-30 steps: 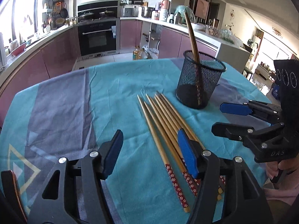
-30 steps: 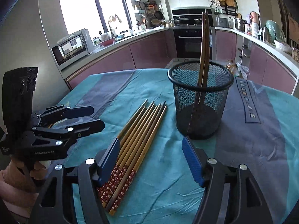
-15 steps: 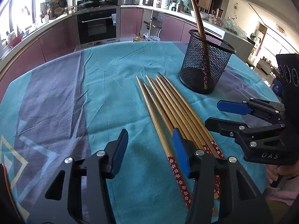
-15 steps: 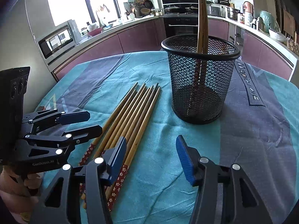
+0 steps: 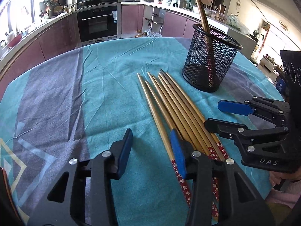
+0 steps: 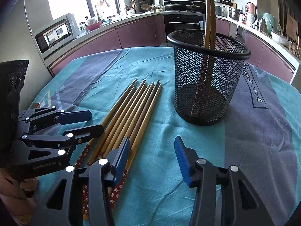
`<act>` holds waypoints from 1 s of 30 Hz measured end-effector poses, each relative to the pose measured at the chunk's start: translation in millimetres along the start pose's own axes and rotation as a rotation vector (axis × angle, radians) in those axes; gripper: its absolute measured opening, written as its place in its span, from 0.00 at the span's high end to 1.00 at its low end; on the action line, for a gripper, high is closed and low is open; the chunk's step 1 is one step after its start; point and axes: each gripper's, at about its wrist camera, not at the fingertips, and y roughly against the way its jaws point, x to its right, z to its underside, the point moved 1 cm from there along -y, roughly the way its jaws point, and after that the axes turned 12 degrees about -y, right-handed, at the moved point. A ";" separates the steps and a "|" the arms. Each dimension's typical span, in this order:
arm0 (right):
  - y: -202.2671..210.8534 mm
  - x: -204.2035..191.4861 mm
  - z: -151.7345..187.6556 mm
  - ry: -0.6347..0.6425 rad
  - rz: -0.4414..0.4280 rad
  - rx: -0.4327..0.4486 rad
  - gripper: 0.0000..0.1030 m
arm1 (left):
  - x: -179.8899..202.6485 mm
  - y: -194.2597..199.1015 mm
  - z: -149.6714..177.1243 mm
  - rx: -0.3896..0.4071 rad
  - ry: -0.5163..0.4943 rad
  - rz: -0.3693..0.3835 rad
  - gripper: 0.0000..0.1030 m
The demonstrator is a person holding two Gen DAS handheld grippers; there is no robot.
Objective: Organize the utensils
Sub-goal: 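Lower the right tool onto another chopstick and close its fingers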
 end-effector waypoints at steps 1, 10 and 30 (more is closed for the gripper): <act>-0.2 0.6 -0.1 -0.001 0.002 -0.001 0.55 | -0.1 -0.2 -0.1 0.000 0.001 0.000 0.60; 0.8 3.8 -0.9 -0.004 0.004 -0.009 0.59 | -1.0 -2.1 0.2 0.001 0.003 0.013 0.66; -10.4 5.5 -12.9 -0.046 -0.016 -0.019 0.83 | -7.8 -18.2 -15.8 -0.010 0.026 0.006 0.86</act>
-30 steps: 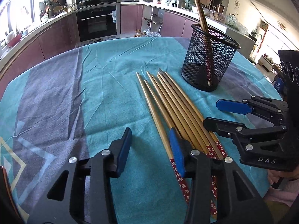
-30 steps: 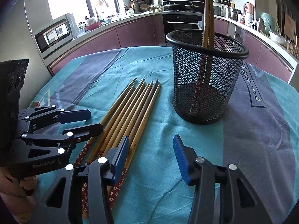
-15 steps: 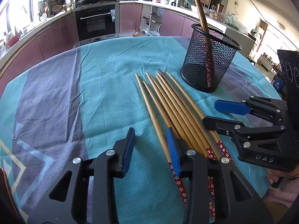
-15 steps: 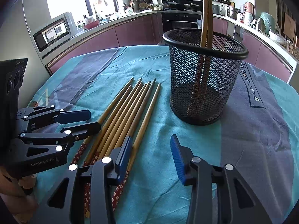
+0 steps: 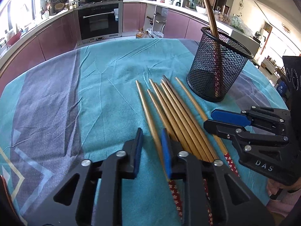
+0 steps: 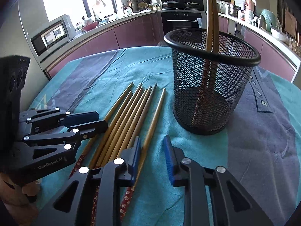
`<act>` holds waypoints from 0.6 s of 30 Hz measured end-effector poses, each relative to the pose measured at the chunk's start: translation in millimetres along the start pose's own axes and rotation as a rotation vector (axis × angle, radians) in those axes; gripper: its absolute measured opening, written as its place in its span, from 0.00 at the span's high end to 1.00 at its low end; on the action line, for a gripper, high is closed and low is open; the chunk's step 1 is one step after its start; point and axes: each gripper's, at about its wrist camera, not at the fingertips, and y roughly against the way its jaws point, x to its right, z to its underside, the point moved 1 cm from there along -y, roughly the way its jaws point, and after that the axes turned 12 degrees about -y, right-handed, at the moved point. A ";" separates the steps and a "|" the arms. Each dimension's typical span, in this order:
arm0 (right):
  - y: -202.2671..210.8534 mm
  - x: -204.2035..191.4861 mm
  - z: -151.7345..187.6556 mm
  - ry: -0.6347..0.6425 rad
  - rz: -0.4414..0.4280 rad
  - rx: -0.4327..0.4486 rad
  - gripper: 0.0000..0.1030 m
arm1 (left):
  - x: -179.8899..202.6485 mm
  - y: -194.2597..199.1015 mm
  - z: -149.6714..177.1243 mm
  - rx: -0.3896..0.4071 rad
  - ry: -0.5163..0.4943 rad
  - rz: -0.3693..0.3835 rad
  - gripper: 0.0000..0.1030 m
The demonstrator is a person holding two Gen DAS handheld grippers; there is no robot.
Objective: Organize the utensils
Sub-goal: 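Lower the right tool onto another chopstick and close its fingers, then lift the chopstick upright with the right tool and carry it over the mesh cup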
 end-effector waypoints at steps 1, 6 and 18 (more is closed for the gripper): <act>0.4 1.9 -0.2 -0.013 -0.012 -0.003 0.84 | -0.9 0.0 0.2 0.001 0.009 0.006 0.90; 1.2 8.8 -0.4 -0.074 -0.062 -0.009 0.92 | -5.4 2.1 3.7 0.012 0.056 0.017 0.92; 23.0 6.5 1.4 -0.069 -0.162 0.020 0.95 | -1.5 21.0 6.3 0.056 0.074 0.080 0.93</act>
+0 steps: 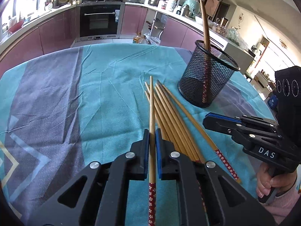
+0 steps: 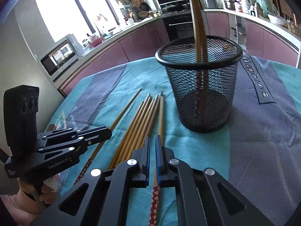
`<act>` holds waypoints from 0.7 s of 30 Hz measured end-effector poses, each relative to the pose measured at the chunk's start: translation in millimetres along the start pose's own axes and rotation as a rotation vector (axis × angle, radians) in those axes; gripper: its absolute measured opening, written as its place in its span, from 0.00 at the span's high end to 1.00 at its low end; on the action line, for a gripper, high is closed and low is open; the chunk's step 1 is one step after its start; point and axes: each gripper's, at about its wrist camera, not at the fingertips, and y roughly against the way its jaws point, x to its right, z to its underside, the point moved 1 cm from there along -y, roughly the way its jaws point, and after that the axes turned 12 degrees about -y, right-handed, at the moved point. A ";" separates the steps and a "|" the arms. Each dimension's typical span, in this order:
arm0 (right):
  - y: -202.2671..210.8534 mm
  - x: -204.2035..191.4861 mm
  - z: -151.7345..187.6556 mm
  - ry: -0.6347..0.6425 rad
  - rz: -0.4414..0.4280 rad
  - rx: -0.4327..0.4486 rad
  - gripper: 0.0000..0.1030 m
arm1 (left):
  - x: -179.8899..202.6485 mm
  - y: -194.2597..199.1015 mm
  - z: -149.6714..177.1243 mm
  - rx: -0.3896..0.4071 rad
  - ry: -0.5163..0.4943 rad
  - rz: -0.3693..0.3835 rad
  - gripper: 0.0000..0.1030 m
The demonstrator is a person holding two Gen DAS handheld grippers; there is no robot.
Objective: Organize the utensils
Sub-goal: 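Lift the chopstick upright with the right tool and carry it over the mesh cup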
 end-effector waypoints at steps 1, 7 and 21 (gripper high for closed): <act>-0.3 -1.7 0.7 0.009 -0.004 -0.006 0.95 | 1.3 -0.2 0.9 -0.003 -0.004 0.003 0.93; -7.1 -6.0 -0.5 0.045 0.083 -0.014 0.88 | 4.2 -7.5 4.9 -0.029 -0.014 0.012 0.93; -19.3 6.8 -0.6 0.042 0.116 -0.018 0.94 | 5.4 -21.0 2.7 -0.058 -0.028 0.015 0.91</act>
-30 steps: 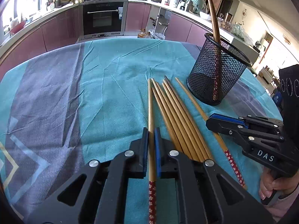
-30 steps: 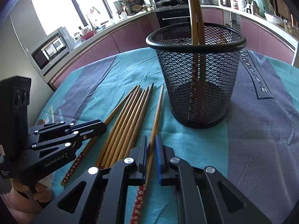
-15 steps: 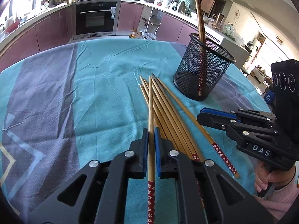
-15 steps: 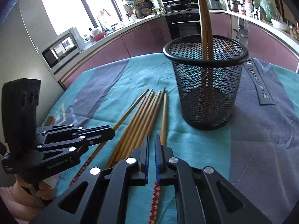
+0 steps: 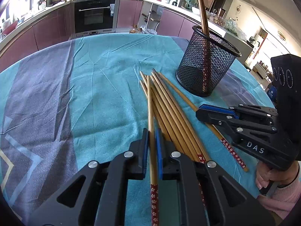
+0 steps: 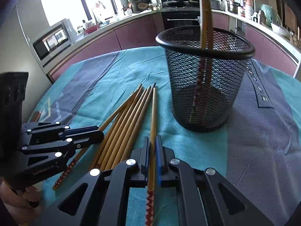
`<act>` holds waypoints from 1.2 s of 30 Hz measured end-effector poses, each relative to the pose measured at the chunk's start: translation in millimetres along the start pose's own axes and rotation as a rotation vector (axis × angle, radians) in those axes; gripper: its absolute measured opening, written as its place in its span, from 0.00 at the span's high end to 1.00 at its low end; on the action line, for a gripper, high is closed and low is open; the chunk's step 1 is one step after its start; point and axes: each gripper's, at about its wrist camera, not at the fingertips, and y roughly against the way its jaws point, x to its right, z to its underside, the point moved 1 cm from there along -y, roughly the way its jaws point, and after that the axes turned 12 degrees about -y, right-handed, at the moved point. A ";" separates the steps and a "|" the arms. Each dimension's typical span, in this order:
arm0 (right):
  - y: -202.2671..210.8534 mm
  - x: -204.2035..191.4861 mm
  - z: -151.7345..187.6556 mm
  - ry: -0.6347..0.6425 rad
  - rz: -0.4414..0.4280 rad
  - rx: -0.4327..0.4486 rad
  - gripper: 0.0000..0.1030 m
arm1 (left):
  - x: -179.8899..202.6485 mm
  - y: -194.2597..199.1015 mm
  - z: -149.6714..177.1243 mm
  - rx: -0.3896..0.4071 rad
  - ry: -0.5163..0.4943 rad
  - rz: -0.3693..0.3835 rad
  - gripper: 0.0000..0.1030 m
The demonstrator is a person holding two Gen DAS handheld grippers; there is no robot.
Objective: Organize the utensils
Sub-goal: 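Lift the chopstick upright with the right tool and carry it over the mesh cup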
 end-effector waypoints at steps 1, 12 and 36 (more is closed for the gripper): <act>2.5 0.8 0.0 -0.005 -0.011 0.005 0.94 | -0.3 -0.4 -0.4 0.000 0.002 0.000 0.91; 1.9 -10.6 1.9 0.043 -0.059 -0.048 0.94 | 2.4 1.5 0.2 -0.013 -0.025 -0.003 0.92; 63.0 -7.5 -17.0 0.054 -0.126 0.126 0.94 | 5.9 52.2 -25.5 0.118 -0.051 0.091 0.93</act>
